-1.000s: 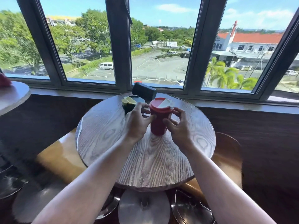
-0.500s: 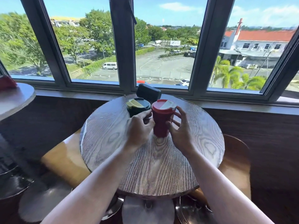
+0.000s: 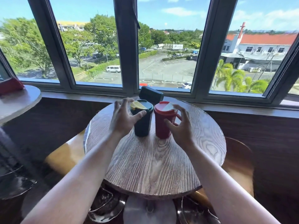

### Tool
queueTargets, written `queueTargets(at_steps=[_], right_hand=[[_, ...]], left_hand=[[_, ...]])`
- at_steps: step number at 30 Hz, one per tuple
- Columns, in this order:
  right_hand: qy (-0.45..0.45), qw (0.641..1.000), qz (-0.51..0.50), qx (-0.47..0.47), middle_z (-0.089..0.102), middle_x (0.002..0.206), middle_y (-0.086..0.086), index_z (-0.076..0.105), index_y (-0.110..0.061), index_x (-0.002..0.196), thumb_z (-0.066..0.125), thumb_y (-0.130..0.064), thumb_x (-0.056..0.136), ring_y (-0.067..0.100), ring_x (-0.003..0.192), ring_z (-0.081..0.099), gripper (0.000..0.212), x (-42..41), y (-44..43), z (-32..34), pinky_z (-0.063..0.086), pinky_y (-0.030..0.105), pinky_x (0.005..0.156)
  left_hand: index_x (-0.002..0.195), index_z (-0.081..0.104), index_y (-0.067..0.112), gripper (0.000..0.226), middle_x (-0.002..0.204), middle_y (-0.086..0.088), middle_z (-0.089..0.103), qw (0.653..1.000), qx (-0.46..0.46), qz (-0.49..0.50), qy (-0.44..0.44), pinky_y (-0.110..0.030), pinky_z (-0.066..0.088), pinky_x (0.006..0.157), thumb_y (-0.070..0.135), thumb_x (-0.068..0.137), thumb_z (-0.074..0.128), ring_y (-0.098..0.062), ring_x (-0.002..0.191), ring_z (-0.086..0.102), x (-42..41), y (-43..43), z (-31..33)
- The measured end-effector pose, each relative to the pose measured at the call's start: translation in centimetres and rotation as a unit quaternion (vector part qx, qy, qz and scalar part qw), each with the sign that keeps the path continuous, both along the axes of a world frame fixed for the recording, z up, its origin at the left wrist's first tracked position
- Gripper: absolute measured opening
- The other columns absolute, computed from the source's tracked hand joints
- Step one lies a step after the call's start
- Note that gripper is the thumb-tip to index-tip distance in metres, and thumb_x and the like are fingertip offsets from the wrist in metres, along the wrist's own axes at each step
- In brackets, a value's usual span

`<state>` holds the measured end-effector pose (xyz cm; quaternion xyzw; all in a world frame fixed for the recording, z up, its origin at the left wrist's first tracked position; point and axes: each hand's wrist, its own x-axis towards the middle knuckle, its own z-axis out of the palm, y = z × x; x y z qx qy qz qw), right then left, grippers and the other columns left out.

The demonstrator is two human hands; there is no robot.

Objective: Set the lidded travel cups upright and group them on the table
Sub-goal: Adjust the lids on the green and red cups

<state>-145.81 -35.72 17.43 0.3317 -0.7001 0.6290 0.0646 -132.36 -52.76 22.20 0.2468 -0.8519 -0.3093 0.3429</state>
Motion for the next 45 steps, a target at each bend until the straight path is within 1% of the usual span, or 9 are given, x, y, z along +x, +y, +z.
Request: queueTargets(at_steps=[4,7,11,17,23,27,30,40,45], right_hand=[[0.006,1.0,-0.001,0.004,0.049,0.135,0.0,0.05,-0.041,0.125,0.076,-0.033,0.072,0.021,0.118,0.059,0.059,-0.3,-0.2,0.0,0.056,0.053,0.089],[0.008,1.0,0.0,0.005,0.05,0.136,0.002,0.05,-0.04,0.126,0.076,-0.031,0.073,0.021,0.119,0.059,0.06,-0.4,-0.1,-0.1,0.056,0.053,0.09],[-0.004,1.0,-0.004,0.002,0.049,0.135,0.0,0.05,-0.045,0.125,0.076,-0.031,0.073,0.019,0.122,0.058,0.059,-0.2,-0.2,-0.2,0.055,0.052,0.093],[-0.001,1.0,-0.018,0.01,0.05,0.135,-0.002,0.049,-0.049,0.125,0.075,-0.03,0.075,0.018,0.121,0.058,0.06,0.1,-0.2,-0.1,0.055,0.051,0.093],[0.01,0.999,-0.029,0.014,0.048,0.134,-0.006,0.045,-0.05,0.128,0.07,-0.041,0.073,0.017,0.121,0.057,0.061,0.7,-0.3,0.0,0.055,0.052,0.091],[0.004,1.0,-0.018,0.019,0.05,0.135,0.0,0.043,-0.053,0.129,0.07,-0.042,0.072,0.018,0.123,0.055,0.064,0.8,-0.2,0.1,0.053,0.053,0.094],[-0.001,1.0,-0.008,0.023,0.048,0.138,0.001,0.042,-0.048,0.131,0.07,-0.044,0.071,0.016,0.125,0.052,0.067,0.8,0.1,0.4,0.05,0.052,0.099],[-0.015,0.999,-0.008,0.03,0.05,0.131,-0.012,0.051,-0.037,0.126,0.06,-0.042,0.08,0.008,0.123,0.046,0.048,-0.3,0.4,3.8,0.046,0.05,0.104],[0.02,0.998,-0.002,0.055,0.057,0.122,-0.005,0.058,-0.017,0.122,0.062,-0.022,0.092,0.008,0.116,0.05,0.031,-1.1,-0.6,7.0,0.046,0.033,0.096]], left_hand=[[0.132,0.047,0.027,0.085,0.135,-0.009,0.058,0.995,0.062,-0.071,-0.019,-0.042,0.051,0.098,0.061,0.064,0.083,-0.027,0.117,0.058,-0.3,-0.6,-0.5],[0.13,0.049,0.023,0.074,0.126,-0.004,0.061,0.995,0.059,-0.08,0.005,-0.045,0.055,0.095,0.046,0.07,0.086,-0.026,0.109,0.061,-0.5,-0.9,-0.9],[0.128,0.052,0.014,0.066,0.12,0.001,0.06,0.993,0.049,-0.099,0.035,-0.035,0.053,0.093,0.029,0.074,0.087,-0.019,0.106,0.06,-0.5,-1.0,-1.1],[0.128,0.053,0.015,0.066,0.122,0.002,0.06,0.991,0.041,-0.117,0.053,-0.025,0.05,0.088,0.027,0.073,0.088,-0.017,0.108,0.059,-0.4,-1.3,-1.5],[0.132,0.049,0.021,0.068,0.123,-0.001,0.061,0.99,0.056,-0.114,0.052,-0.04,0.055,0.095,0.03,0.076,0.086,-0.026,0.111,0.062,-0.5,-1.3,-1.7],[0.138,0.045,0.019,0.071,0.124,0.003,0.054,0.991,0.055,-0.116,0.04,-0.031,0.05,0.085,0.029,0.08,0.083,-0.022,0.109,0.059,-0.4,-1.2,-1.5],[0.14,0.043,0.019,0.071,0.124,0.005,0.053,0.991,0.056,-0.117,0.035,-0.03,0.045,0.088,0.029,0.081,0.081,-0.018,0.111,0.056,-0.3,-1.2,-1.2],[0.14,0.044,0.026,0.072,0.146,-0.005,0.051,0.991,0.051,-0.123,0.01,-0.043,0.045,0.105,0.059,0.08,0.066,-0.022,0.131,0.051,-0.8,-2.3,1.4],[0.127,0.055,0.019,0.035,0.129,-0.005,0.058,0.985,0.086,-0.148,0.026,-0.031,0.046,0.089,0.031,0.095,0.065,-0.019,0.118,0.056,-2.4,-4.3,3.7]])
